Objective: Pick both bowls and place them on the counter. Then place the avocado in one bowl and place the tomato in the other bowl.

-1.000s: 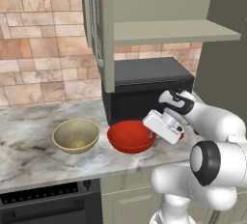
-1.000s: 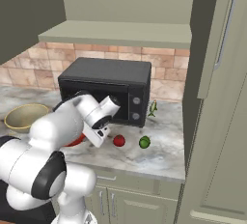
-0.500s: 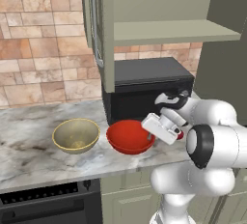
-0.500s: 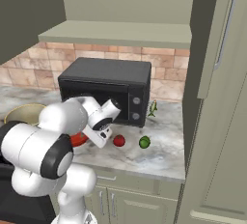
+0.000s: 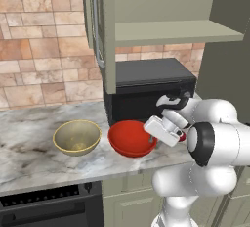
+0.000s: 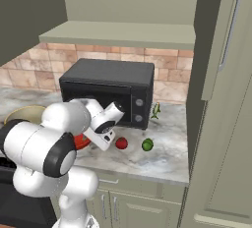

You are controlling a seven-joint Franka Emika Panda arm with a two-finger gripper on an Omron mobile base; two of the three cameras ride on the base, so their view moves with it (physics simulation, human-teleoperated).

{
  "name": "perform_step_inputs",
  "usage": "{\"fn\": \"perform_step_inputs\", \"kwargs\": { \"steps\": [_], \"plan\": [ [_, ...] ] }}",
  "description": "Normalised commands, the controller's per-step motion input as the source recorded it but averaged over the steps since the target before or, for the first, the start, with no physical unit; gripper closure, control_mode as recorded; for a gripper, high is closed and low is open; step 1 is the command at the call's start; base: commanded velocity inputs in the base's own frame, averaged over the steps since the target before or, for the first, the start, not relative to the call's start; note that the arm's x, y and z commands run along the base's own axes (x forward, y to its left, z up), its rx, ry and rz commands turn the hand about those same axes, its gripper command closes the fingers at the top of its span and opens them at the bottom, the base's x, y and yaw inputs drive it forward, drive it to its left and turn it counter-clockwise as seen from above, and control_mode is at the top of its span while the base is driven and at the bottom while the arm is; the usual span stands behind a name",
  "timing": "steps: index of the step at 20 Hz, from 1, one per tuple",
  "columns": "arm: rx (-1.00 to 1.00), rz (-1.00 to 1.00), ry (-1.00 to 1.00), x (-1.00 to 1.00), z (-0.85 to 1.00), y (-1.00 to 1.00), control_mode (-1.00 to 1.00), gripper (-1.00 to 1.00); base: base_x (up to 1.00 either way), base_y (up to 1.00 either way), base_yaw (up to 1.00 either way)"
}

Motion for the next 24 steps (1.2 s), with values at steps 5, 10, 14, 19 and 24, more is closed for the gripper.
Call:
{"fn": "perform_step_inputs", "kwargs": {
  "steps": [5,10,14,19,24],
  "plan": [
    [0.0,0.01,-0.07,-0.01,0.14,0.01,-1.0,-1.0,0.0,0.0,0.0],
    [0.0,0.0,-0.04,-0.03,0.28,-0.05,-1.0,-1.0,0.0,0.0,0.0],
    [-0.06,0.0,-0.09,-0.09,0.33,-0.35,-1.0,-1.0,0.0,0.0,0.0],
    [-0.11,0.0,-0.07,-0.1,0.29,-0.5,-1.0,-1.0,0.0,0.0,0.0],
    [-0.15,0.0,-0.19,-0.16,0.26,-0.5,-1.0,-1.0,0.0,0.0,0.0]
  ]
}}
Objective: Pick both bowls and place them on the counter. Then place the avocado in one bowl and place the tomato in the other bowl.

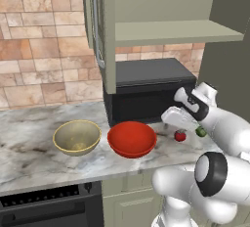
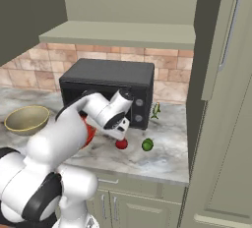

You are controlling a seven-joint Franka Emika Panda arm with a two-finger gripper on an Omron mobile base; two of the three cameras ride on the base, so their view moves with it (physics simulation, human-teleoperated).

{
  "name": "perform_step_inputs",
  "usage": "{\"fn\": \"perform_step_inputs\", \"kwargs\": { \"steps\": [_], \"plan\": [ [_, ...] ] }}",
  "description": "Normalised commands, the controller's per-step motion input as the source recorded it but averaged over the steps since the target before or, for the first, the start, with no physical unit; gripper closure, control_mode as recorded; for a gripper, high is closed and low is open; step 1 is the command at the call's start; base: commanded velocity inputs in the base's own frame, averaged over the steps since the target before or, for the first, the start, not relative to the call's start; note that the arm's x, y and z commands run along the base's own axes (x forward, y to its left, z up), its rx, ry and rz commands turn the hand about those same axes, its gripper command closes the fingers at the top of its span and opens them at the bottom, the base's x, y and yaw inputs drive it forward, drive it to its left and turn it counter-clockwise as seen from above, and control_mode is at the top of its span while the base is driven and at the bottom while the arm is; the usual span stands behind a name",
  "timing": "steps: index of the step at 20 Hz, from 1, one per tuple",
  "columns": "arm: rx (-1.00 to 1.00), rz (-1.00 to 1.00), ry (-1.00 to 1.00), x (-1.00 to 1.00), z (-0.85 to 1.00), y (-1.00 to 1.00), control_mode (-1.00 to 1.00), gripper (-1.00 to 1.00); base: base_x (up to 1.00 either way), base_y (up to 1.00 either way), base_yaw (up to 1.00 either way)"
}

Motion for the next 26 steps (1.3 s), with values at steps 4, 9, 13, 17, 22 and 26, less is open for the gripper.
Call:
{"fn": "perform_step_inputs", "kwargs": {
  "steps": [4,9,13,17,22,26],
  "plan": [
    [-0.18,0.0,-0.19,-0.1,0.14,-0.56,-1.0,-1.0,0.0,0.0,0.0],
    [-0.27,0.0,-0.06,-0.01,-0.08,-0.44,-1.0,-1.0,0.0,0.0,0.0],
    [-0.3,0.0,-0.01,0.14,-0.15,-0.13,-1.0,-1.0,0.0,0.0,0.0],
    [-0.18,0.0,0.0,0.17,-0.01,-0.16,-1.0,-1.0,0.0,0.0,0.0],
    [-0.13,0.0,-0.01,0.08,-0.16,-0.18,-1.0,-1.0,0.0,0.0,0.0],
    [-0.07,0.0,0.0,0.28,-0.25,-0.05,-1.0,-1.0,0.0,0.0,0.0]
  ]
}}
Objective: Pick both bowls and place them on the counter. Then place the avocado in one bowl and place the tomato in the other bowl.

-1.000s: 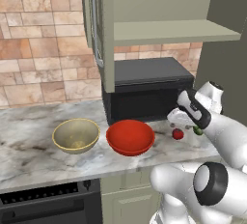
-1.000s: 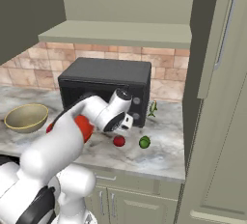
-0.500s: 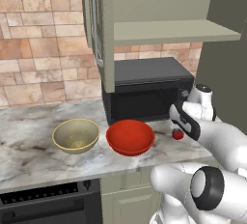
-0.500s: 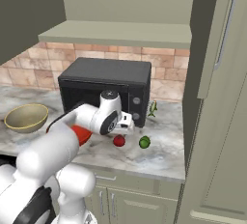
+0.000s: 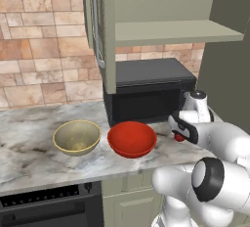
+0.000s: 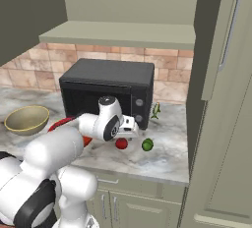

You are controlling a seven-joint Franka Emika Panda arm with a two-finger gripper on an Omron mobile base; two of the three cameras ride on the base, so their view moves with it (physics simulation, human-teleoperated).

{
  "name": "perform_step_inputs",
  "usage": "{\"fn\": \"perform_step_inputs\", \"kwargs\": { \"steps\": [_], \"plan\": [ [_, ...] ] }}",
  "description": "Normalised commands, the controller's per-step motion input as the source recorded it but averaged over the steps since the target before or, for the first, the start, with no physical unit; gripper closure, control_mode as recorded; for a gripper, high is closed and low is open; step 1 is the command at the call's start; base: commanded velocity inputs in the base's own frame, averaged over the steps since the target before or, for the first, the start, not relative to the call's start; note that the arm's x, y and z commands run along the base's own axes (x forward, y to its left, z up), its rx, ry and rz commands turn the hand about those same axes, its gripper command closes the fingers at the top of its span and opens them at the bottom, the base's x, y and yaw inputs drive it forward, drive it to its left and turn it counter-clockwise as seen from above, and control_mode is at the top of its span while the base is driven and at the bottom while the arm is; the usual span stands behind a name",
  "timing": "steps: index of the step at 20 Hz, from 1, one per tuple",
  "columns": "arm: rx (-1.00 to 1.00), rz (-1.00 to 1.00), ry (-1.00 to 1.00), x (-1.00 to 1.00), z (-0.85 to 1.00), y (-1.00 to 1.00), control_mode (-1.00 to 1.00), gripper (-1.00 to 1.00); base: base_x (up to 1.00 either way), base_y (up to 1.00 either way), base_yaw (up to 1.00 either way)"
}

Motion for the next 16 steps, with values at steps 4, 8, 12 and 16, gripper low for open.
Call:
{"fn": "perform_step_inputs", "kwargs": {
  "steps": [4,8,12,16],
  "plan": [
    [0.0,-0.01,0.0,0.25,-0.09,0.0,-1.0,-1.0,0.0,0.0,0.0],
    [0.0,-0.01,0.0,0.24,-0.04,-0.01,-1.0,-1.0,0.0,0.0,0.0],
    [0.0,-0.02,0.01,0.09,-0.01,-0.03,-1.0,-1.0,0.0,0.0,0.0],
    [0.0,-0.05,0.07,0.07,-0.23,0.0,-1.0,-1.0,0.0,0.0,0.0]
  ]
}}
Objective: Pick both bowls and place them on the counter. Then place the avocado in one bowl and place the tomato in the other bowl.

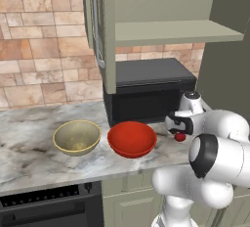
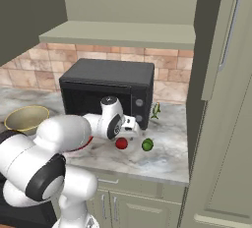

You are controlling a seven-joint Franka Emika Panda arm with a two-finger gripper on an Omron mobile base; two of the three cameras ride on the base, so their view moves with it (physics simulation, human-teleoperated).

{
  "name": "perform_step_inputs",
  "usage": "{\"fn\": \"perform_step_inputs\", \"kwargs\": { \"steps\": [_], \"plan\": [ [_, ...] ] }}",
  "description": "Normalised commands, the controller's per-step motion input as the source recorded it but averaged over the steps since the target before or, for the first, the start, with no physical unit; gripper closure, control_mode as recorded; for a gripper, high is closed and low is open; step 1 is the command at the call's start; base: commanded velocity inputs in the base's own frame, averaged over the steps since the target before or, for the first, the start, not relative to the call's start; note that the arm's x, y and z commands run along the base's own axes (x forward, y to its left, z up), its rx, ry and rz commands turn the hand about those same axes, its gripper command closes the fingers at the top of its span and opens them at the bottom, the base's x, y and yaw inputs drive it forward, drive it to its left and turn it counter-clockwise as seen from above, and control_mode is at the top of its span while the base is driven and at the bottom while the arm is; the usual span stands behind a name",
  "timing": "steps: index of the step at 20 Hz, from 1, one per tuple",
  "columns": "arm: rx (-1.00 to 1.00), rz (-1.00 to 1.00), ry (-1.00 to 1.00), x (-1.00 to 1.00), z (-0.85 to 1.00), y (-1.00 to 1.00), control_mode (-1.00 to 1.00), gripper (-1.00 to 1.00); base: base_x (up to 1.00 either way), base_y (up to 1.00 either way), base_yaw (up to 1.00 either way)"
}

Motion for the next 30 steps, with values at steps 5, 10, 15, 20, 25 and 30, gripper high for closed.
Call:
{"fn": "perform_step_inputs", "kwargs": {
  "steps": [5,10,15,20,25,30],
  "plan": [
    [0.0,-0.05,0.09,0.19,-0.3,0.0,-1.0,-1.0,0.0,0.0,0.0],
    [0.0,-0.02,0.03,0.14,-0.21,0.0,-1.0,-1.0,0.0,0.0,0.0],
    [0.02,-0.01,0.01,0.0,-0.18,0.0,-1.0,-1.0,0.0,0.0,0.0],
    [0.02,-0.03,0.0,-0.04,-0.16,0.0,-1.0,-1.0,0.0,0.0,0.0],
    [0.01,-0.04,0.0,-0.05,-0.11,0.0,-1.0,-1.0,0.0,0.0,0.0],
    [0.0,-0.06,0.0,-0.12,-0.13,0.03,-1.0,-1.0,0.0,0.0,0.0]
  ]
}}
